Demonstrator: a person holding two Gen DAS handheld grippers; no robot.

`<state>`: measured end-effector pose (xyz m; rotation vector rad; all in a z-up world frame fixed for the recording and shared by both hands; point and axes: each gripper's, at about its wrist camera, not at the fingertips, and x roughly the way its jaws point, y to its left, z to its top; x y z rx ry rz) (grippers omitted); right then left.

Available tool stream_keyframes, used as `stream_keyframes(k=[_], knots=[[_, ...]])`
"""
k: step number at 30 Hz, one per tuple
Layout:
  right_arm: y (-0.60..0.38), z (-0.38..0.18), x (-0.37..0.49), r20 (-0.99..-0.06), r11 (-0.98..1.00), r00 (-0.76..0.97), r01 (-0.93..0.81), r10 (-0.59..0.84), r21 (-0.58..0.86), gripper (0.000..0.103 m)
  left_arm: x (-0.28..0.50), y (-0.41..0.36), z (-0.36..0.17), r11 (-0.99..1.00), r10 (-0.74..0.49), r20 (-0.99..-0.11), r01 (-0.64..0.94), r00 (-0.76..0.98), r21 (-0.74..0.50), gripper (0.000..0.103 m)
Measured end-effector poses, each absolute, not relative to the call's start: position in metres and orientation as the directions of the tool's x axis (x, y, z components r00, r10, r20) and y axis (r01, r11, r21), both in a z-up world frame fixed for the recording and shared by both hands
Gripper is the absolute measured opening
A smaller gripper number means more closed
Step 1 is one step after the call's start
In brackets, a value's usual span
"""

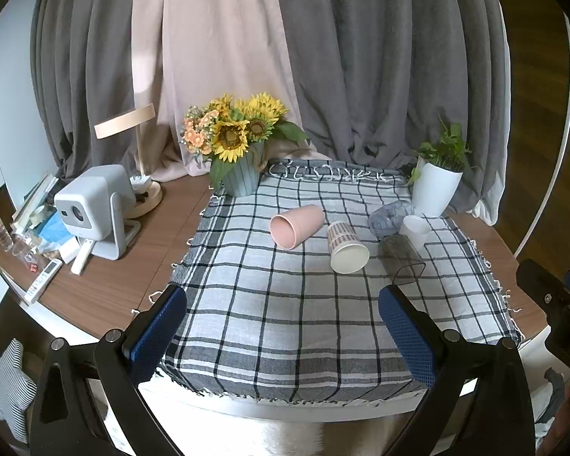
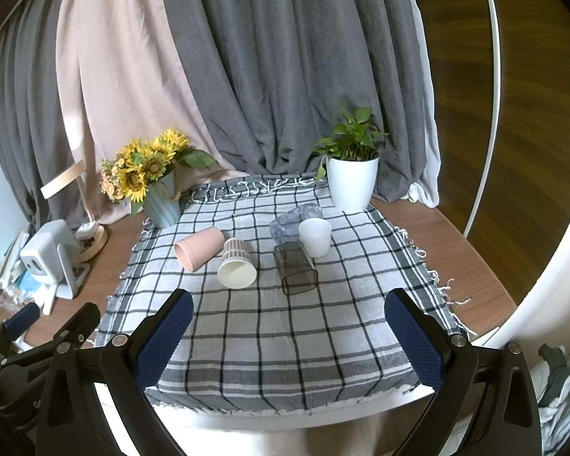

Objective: Flip cup upside down

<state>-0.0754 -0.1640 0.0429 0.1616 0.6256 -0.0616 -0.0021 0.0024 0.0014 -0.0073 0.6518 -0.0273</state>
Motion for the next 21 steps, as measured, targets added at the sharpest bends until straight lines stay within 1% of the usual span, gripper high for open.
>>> stream_keyframes(k=[21], knots=[[-0.1648, 0.0442, -0.0754, -0.588, 0.985, 0.809, 0.101, -0.001, 0.137, 0.101, -0.0026, 0.0010, 0.0027, 1.000, -0.027, -0.606, 0.024, 0.795, -0.013, 0.103]])
